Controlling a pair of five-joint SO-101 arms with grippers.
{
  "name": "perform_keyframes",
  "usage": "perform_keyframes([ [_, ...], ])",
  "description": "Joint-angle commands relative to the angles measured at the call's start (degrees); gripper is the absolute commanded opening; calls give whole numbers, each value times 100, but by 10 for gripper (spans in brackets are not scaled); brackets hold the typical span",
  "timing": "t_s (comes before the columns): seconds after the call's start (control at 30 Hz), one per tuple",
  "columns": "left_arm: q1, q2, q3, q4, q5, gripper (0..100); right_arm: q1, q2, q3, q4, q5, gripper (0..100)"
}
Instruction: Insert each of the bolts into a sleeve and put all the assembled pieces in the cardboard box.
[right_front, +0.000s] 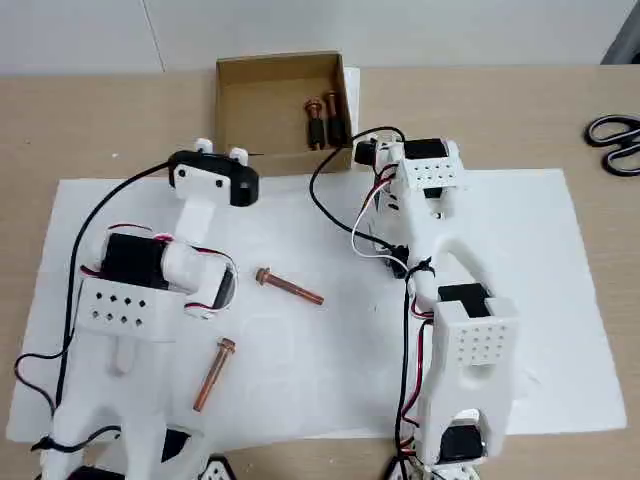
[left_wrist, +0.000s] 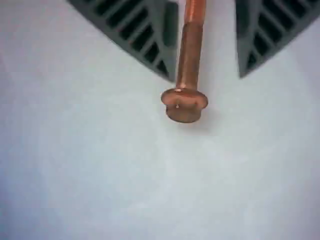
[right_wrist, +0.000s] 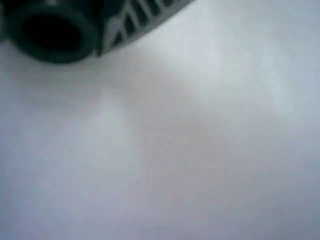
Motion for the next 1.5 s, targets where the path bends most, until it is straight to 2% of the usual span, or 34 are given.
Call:
perform_keyframes([
  [0.0,-185,-185,-356,123,35,76,22,-31,-18,-110,-26,3],
  [0.2,-237,-598,-1393,9,26,75,22,-31,-18,-110,-35,3],
  [0.33,141,-1204,-1437,-114,9,36,22,145,-18,-92,-53,3],
  [0.4,264,-1530,-1165,-114,9,3,22,268,-18,-75,-53,3],
  [0.6,255,-2866,136,-220,-290,6,13,321,-26,-92,-62,3],
  [0.7,193,-3692,1112,-686,-422,6,-4,321,-26,-110,-62,4],
  [0.8,-185,-4167,1947,-1187,-396,8,-4,321,-26,-110,-62,4],
  [1.07,-809,-3262,2888,-1969,-404,98,-57,321,-26,-92,-62,4],
  [1.2,-791,-2734,3081,-2233,-404,133,-180,312,-26,-92,-62,4],
  [1.47,-818,-1732,3099,-2470,-431,134,-365,66,-26,-110,-62,4],
])
